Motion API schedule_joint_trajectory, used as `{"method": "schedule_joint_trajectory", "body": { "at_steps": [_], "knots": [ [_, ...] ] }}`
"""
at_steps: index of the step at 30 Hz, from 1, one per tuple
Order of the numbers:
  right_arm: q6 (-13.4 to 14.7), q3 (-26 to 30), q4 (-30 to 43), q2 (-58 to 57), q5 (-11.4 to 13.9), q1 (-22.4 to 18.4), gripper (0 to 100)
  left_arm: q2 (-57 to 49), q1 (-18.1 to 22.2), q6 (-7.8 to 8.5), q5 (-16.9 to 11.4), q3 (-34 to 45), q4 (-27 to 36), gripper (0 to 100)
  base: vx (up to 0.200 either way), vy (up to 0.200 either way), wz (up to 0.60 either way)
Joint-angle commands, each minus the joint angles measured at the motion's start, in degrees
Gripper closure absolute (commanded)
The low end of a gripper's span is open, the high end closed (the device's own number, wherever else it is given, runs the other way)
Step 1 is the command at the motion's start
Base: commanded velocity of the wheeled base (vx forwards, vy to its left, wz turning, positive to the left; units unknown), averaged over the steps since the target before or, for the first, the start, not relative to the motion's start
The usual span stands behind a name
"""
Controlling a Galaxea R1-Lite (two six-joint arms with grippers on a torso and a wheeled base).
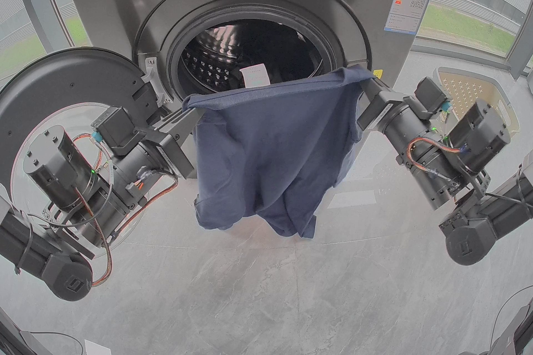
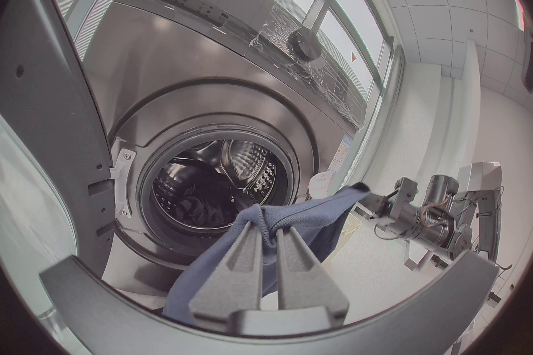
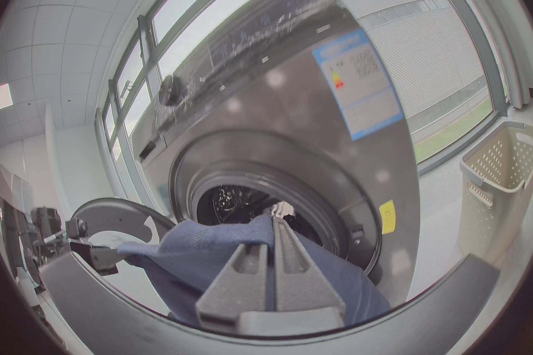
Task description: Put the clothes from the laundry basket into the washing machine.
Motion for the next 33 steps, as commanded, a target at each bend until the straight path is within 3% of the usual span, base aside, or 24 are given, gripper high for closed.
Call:
{"method": "schedule_joint_trajectory", "body": {
  "at_steps": [1,11,33],
  "knots": [
    [-0.01,0.62,-0.03,-5.49,-0.21,0.44,100,-0.98,-0.41,0.01,0.05,0.80,0.43,100,0.000,0.000,0.00],
    [-0.01,0.71,-0.03,-7.33,-0.21,0.44,100,-6.86,-1.73,-0.16,0.31,-2.71,1.48,100,0.000,0.000,0.00],
    [-0.10,2.56,-0.03,-7.77,-0.21,0.62,100,-5.19,-4.72,0.10,1.36,-4.47,1.57,100,0.000,0.000,0.00]
  ]
}}
